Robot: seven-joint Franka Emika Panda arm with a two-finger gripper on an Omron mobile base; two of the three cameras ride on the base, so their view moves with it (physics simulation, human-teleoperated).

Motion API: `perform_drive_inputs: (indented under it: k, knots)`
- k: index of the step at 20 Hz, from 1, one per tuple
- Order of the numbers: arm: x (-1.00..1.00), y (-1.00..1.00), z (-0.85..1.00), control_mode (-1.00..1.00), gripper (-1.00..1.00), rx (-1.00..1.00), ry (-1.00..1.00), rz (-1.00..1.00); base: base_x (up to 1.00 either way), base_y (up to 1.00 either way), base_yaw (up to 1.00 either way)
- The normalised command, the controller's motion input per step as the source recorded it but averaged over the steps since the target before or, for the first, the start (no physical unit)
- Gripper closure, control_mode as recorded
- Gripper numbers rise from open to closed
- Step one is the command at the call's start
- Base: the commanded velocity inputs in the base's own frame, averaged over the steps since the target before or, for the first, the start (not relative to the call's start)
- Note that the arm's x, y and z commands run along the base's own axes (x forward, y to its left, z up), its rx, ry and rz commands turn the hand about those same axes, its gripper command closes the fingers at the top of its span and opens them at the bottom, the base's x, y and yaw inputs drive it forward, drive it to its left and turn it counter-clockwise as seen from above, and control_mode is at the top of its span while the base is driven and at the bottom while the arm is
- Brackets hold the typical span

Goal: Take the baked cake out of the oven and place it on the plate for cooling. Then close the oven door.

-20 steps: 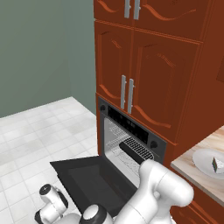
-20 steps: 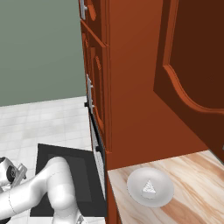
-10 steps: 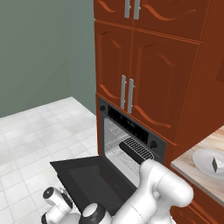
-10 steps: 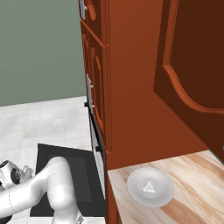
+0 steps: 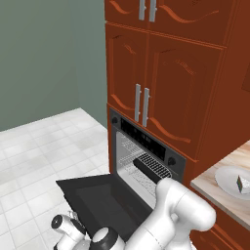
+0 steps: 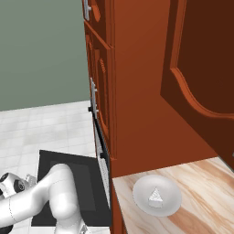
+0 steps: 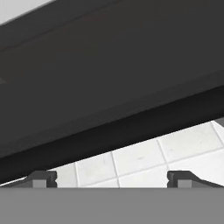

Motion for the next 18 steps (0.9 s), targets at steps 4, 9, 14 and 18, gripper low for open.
perform_drive_inputs:
  k: [4,9,14,18]
  knots:
    - [0.15,0.00,-0.31,-1.00,-1.00,-0.13,-0.09,0.00,0.00,0.00,0.00]
    - [0.13,0.00,-0.34,-1.00,-1.00,-0.11,-0.09,0.00,0.00,0.00,0.00]
    - [0.13,-0.02,-0.40,-1.00,-1.00,-0.10,-0.03,0.00,0.00,0.00,0.00]
    - [0.15,-0.10,-0.42,-1.00,-1.00,-0.10,-0.02,0.00,0.00,0.00,0.00]
